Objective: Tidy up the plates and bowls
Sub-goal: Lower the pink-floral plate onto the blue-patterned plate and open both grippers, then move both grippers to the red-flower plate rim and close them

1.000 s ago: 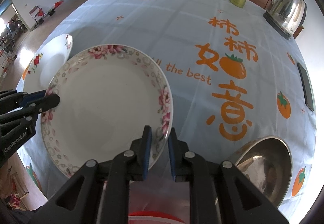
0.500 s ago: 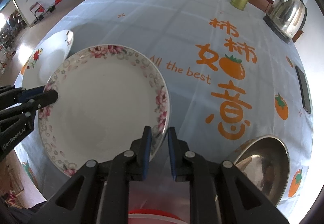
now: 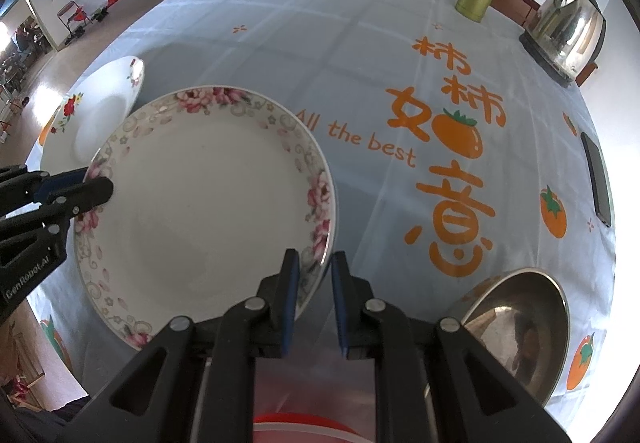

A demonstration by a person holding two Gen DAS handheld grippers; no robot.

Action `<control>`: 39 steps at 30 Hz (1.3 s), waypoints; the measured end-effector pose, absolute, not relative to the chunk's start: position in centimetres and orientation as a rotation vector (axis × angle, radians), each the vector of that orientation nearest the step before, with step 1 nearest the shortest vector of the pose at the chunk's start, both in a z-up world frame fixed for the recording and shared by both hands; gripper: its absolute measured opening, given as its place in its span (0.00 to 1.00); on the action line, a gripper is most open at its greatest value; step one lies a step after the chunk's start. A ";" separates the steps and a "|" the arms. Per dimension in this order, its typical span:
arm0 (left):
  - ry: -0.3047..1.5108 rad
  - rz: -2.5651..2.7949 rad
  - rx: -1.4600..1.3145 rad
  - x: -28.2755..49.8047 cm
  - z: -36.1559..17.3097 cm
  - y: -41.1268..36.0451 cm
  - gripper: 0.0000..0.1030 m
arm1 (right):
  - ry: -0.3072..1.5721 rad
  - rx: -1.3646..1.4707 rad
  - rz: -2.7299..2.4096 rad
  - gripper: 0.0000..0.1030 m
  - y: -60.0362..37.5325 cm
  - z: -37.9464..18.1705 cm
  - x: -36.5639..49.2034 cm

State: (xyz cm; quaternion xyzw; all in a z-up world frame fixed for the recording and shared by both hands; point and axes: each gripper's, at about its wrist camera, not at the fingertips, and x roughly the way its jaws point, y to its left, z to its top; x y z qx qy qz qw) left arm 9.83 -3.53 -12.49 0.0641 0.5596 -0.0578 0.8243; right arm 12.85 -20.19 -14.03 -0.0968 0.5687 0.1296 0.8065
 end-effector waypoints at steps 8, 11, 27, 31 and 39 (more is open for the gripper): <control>1.189 -0.128 0.138 9.8 -12.5 -3.5 0.15 | 1.219 -0.215 0.275 0.16 -20.1 -14.1 12.9; 1.222 -0.155 0.101 10.0 -12.6 -3.5 0.36 | 1.223 -0.206 0.270 0.18 -20.1 -14.1 12.9; 1.240 -0.156 0.070 9.5 -12.4 -3.3 0.39 | 1.190 -0.243 0.299 0.54 -19.0 -13.0 12.1; 1.235 -0.149 0.050 9.5 -11.8 -2.7 0.39 | 1.182 -0.247 0.299 0.54 -18.8 -12.5 11.9; 1.200 -0.067 -0.026 9.5 -9.7 1.9 0.39 | 1.144 -0.203 0.340 0.52 -17.4 -9.9 12.9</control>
